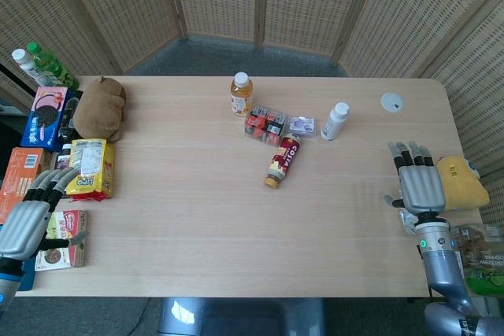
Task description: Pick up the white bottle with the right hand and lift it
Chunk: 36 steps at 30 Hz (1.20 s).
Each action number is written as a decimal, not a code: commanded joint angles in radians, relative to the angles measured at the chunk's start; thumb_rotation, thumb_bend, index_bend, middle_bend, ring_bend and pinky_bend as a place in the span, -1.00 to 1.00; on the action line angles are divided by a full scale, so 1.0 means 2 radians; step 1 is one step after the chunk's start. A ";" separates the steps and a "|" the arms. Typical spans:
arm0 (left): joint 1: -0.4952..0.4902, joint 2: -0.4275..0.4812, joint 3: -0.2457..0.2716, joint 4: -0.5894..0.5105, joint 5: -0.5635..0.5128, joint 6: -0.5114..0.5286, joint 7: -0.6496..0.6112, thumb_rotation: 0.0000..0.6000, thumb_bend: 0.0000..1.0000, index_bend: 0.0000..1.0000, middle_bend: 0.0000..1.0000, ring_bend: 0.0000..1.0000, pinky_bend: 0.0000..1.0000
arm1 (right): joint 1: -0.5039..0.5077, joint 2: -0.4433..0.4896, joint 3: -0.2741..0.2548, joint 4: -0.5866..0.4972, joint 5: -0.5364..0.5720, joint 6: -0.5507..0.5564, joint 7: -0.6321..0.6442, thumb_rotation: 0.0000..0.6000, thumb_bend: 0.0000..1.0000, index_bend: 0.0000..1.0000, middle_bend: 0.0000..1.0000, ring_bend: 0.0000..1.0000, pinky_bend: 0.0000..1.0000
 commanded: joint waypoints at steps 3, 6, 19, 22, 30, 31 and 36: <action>-0.001 -0.001 0.000 0.000 0.001 -0.002 0.000 0.91 -0.86 -1.00 -1.00 -1.00 -1.00 | -0.002 -0.003 0.003 -0.002 -0.004 0.000 0.002 0.89 -0.89 -1.00 -1.00 -1.00 -1.00; -0.001 0.000 0.001 -0.001 0.001 -0.003 0.000 0.91 -0.86 -1.00 -1.00 -1.00 -1.00 | -0.005 -0.005 0.006 -0.006 -0.006 -0.002 0.013 0.89 -0.89 -1.00 -1.00 -1.00 -1.00; -0.008 0.003 0.001 -0.009 0.009 -0.010 0.003 0.91 -0.86 -1.00 -1.00 -1.00 -1.00 | -0.001 -0.025 0.047 0.030 -0.006 -0.048 0.147 0.81 -0.91 -1.00 -1.00 -1.00 -1.00; -0.009 0.004 0.002 -0.011 0.010 -0.012 0.005 0.91 -0.86 -1.00 -1.00 -1.00 -1.00 | 0.010 -0.044 0.064 0.068 0.005 -0.077 0.190 0.82 -0.91 -1.00 -1.00 -1.00 -1.00; -0.006 0.010 0.004 -0.016 0.011 -0.008 0.007 0.91 -0.86 -1.00 -1.00 -1.00 -1.00 | 0.045 -0.101 0.096 0.194 0.022 -0.145 0.275 0.81 -1.00 -1.00 -1.00 -1.00 -1.00; -0.006 0.011 0.004 -0.017 0.011 -0.008 0.009 0.92 -0.86 -1.00 -1.00 -1.00 -1.00 | 0.049 -0.107 0.098 0.208 0.023 -0.153 0.283 0.81 -1.00 -1.00 -1.00 -1.00 -1.00; -0.004 0.015 0.006 -0.026 0.017 -0.004 0.015 0.91 -0.86 -1.00 -1.00 -1.00 -1.00 | 0.072 -0.146 0.113 0.287 0.028 -0.202 0.338 0.79 -1.00 -1.00 -1.00 -1.00 -1.00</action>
